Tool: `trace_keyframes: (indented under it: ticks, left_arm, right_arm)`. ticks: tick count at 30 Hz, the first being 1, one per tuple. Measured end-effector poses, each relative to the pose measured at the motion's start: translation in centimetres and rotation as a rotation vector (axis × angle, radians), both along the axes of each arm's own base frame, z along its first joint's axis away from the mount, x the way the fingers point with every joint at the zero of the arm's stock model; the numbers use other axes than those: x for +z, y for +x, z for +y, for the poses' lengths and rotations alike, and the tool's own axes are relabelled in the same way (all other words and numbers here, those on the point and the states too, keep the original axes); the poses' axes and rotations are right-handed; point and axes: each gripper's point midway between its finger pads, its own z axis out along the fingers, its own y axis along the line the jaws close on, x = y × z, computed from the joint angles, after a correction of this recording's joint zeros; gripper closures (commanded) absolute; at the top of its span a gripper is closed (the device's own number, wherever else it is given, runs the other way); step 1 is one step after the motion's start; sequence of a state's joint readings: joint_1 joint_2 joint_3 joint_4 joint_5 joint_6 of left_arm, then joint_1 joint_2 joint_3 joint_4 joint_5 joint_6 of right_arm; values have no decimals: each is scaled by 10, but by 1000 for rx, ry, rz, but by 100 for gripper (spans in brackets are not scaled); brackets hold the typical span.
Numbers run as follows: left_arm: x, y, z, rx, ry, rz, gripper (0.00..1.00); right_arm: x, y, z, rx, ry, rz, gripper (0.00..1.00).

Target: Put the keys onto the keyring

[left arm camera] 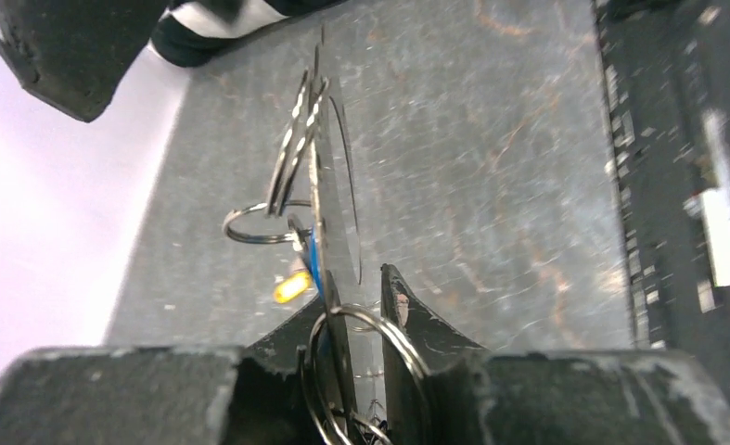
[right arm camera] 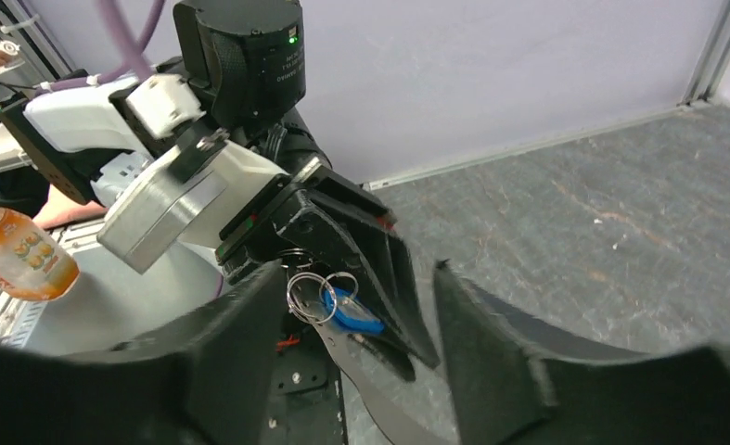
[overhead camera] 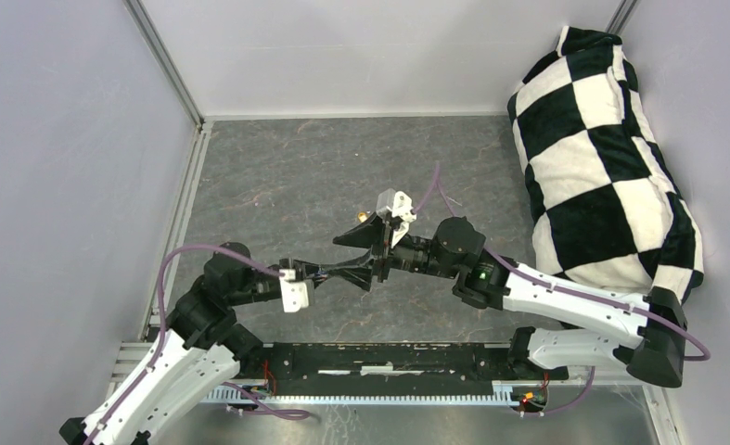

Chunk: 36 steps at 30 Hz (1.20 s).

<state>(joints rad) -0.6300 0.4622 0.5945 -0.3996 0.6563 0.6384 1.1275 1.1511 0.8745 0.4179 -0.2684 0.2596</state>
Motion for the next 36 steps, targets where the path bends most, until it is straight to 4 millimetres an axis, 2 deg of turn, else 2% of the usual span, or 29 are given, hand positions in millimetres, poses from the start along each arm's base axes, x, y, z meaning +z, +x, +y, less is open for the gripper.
trace_keyframes:
  ticks: [5,11,13,16,19,26,33,36]
  left_arm:
    - [5,12,7,-48,107,-325,97]
    - [24,13,13,-130,204,-794,94]
    - [21,13,13,-172,257,-995,96]
    - [4,12,11,-224,324,-1144,97]
    - [-6,13,9,-261,362,-1209,98]
    - [3,15,6,-271,376,-1312,98]
    - [11,13,4,-281,362,-1348,98]
    - [11,11,3,-290,353,-1350,97]
  right_arm:
    - [0,-3,-19,-20,-52,51,8]
    - [12,9,-58,-133,-49,109,6]
    - [10,20,-68,-188,-44,143,6]
    - [-6,34,-75,-242,-48,211,7]
    - [-30,44,-72,-257,-73,295,9]
    - [-84,41,-63,-207,-74,510,17]
    - [-100,32,-53,-120,17,668,28]
    - [-99,30,-43,-69,60,722,39]
